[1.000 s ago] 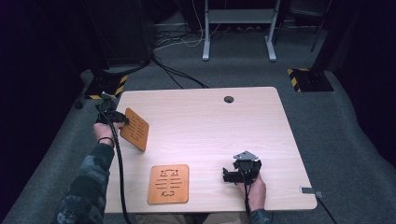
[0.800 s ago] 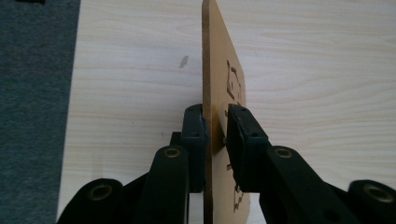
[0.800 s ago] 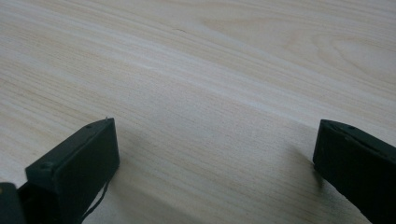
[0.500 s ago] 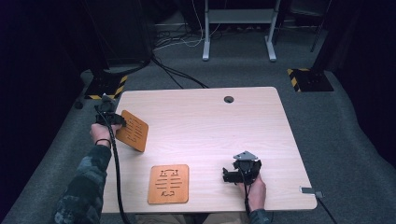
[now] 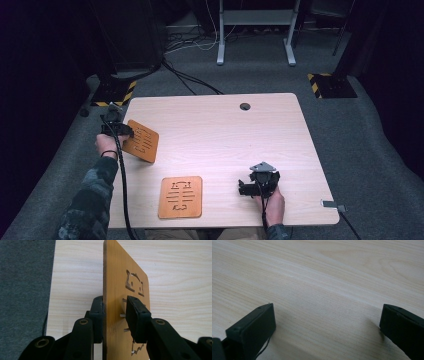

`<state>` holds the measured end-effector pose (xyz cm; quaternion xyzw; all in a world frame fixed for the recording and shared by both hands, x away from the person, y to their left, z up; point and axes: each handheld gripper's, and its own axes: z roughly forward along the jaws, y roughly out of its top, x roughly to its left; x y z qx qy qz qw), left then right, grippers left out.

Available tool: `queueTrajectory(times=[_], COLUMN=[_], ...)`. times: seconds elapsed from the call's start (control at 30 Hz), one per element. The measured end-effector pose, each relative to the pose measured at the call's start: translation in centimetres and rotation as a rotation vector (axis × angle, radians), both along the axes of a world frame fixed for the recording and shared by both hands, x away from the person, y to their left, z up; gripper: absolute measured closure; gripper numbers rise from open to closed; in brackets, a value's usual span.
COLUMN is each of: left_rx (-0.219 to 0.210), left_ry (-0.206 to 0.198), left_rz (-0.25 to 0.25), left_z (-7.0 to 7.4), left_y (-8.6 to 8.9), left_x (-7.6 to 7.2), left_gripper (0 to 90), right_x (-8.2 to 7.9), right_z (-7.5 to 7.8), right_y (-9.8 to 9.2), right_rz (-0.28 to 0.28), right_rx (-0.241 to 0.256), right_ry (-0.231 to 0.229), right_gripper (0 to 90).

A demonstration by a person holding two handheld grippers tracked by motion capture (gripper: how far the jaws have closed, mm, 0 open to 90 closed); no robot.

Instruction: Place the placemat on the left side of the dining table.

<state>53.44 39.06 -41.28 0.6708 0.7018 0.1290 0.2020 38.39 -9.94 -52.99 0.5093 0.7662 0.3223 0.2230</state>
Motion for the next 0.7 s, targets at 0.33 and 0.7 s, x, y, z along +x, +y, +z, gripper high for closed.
queueTrajectory(times=[0.33, 0.7], left_rx=[-0.024, -0.047], left_ry=[0.006, 0.017], left_rz=[0.011, 0.023], left_z=[-0.8, -1.8], left_y=[0.3, 0.9], left_x=[0.1, 0.1], left_gripper=[65.9, 63.7], right_x=[0.0, 0.0], right_z=[0.0, 0.0], right_y=[0.0, 0.0], right_rz=[-0.003, -0.003], right_rx=[-0.003, -0.004], right_ry=[-0.003, -0.003], right_gripper=[0.0, 0.0])
